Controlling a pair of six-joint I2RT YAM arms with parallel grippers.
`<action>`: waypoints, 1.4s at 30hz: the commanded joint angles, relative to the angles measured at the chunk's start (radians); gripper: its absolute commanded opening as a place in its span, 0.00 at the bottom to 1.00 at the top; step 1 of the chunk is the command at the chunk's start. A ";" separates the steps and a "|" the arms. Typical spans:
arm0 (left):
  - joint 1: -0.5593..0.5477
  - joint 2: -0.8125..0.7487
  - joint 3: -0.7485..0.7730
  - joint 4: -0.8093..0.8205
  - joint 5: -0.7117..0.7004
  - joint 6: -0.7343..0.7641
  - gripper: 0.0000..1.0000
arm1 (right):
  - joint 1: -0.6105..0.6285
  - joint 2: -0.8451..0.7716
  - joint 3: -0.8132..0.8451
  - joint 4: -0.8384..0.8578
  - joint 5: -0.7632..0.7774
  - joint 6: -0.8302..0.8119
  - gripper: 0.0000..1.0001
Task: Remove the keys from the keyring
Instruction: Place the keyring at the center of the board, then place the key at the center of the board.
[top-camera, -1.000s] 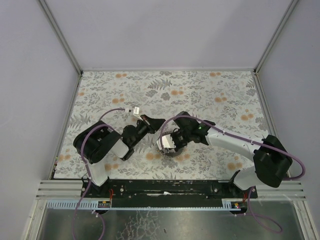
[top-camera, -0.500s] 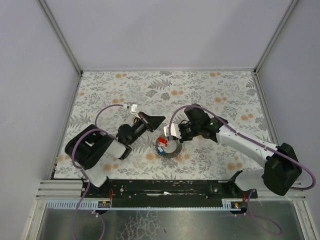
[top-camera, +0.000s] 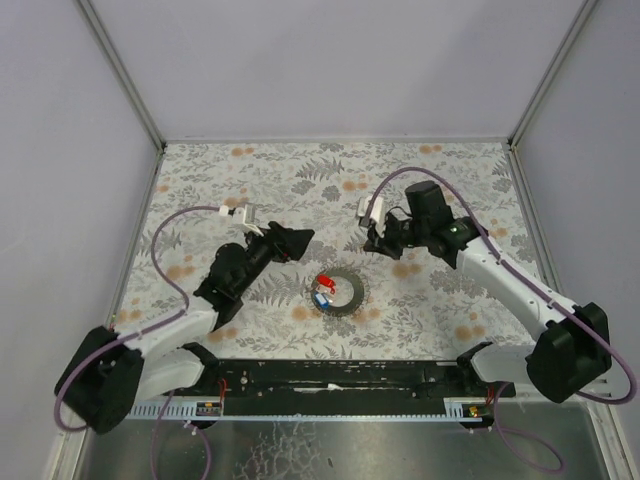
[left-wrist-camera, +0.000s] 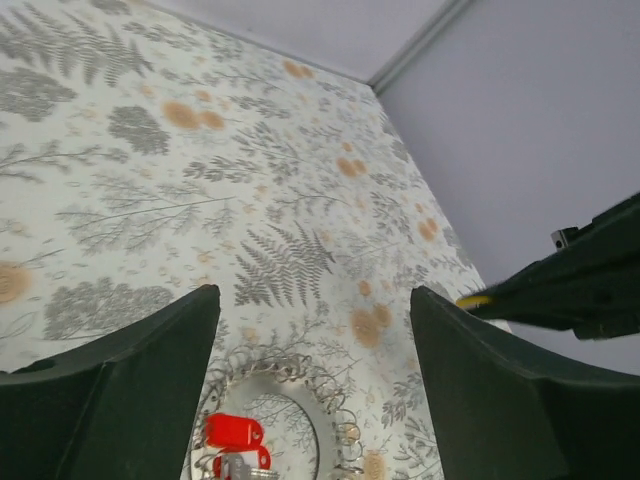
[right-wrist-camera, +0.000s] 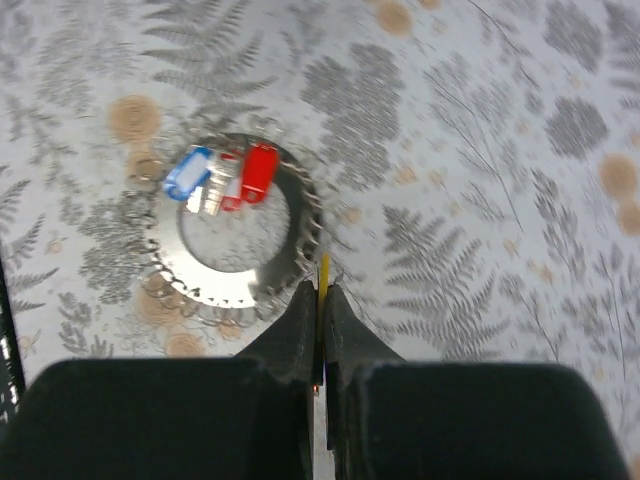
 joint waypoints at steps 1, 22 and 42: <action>0.011 -0.148 0.066 -0.425 -0.141 0.044 0.81 | -0.107 0.015 0.006 0.068 0.065 0.150 0.02; 0.023 -0.364 0.120 -0.747 -0.010 -0.103 0.89 | -0.310 0.534 0.360 0.034 0.135 0.295 0.00; 0.023 -0.403 0.074 -0.791 0.044 -0.122 0.85 | -0.304 0.583 0.400 0.093 0.186 0.323 0.74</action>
